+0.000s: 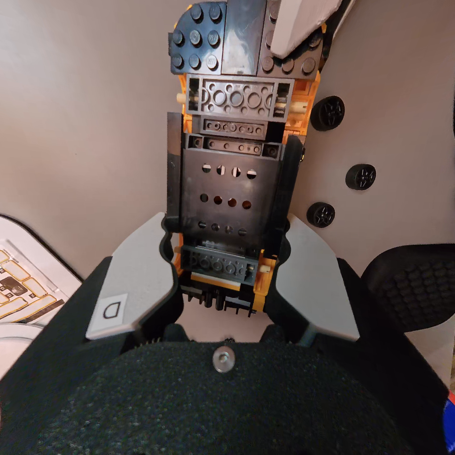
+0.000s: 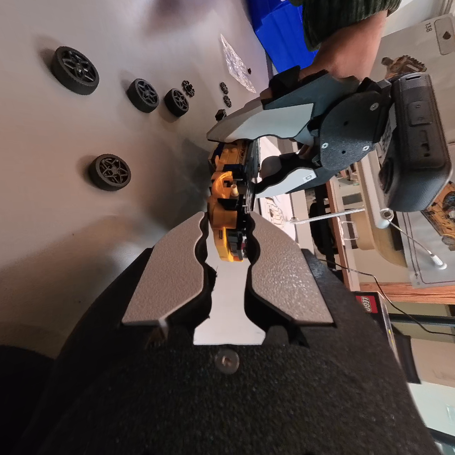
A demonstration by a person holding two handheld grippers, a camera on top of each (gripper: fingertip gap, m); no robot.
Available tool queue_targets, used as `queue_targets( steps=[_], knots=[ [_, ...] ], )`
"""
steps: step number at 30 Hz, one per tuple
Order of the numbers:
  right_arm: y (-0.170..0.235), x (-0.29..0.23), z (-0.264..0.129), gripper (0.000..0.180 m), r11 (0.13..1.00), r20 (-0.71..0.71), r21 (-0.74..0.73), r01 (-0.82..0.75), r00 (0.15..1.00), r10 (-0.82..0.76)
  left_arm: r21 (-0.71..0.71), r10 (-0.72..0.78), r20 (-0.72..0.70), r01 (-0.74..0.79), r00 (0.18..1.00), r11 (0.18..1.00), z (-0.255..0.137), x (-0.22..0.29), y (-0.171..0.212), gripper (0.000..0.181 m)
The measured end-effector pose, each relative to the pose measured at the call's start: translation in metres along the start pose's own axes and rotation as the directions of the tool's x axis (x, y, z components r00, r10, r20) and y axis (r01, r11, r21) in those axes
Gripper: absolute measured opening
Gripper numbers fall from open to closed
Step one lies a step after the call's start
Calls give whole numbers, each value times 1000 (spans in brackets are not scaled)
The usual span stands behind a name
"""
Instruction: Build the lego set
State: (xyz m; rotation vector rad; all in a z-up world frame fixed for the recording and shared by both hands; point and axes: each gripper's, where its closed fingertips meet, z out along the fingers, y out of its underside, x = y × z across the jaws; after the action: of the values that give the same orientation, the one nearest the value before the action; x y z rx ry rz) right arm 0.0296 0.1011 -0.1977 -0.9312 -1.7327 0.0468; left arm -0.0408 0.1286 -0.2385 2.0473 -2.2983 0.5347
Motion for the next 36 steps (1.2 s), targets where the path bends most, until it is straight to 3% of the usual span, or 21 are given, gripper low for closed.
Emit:
queue_targets(
  steps=[5, 7, 21, 28, 32, 36],
  knots=[
    [-1, 2, 0, 38, 1000, -32, 13, 27, 999, -27, -3, -6, -11, 6, 1000, 1000, 0, 0, -1, 84],
    [-1, -3, 0, 29, 999, -11, 19, 40, 999, -40, -10, -5, -13, 5, 1000, 1000, 1, 0, -2, 84],
    [0, -4, 0, 29, 999, -12, 35, -9, 1000, 9, -7, 13, 16, -13, 1000, 1000, 2, 0, -2, 84],
    [15, -5, -7, 42, 998, -29, -37, -44, 999, 43, 85, 18, 284, -44, 959, 995, 3, -18, -6, 84],
    [31, 5, -18, 46, 967, -28, -58, -250, 968, 248, 62, 39, 470, -76, 882, 995, 1, -29, 1, 84],
    [44, 9, -19, 56, 871, 26, -87, -483, 873, 487, 83, 37, 614, -111, 788, 990, -7, -35, -3, 84]
  ],
)
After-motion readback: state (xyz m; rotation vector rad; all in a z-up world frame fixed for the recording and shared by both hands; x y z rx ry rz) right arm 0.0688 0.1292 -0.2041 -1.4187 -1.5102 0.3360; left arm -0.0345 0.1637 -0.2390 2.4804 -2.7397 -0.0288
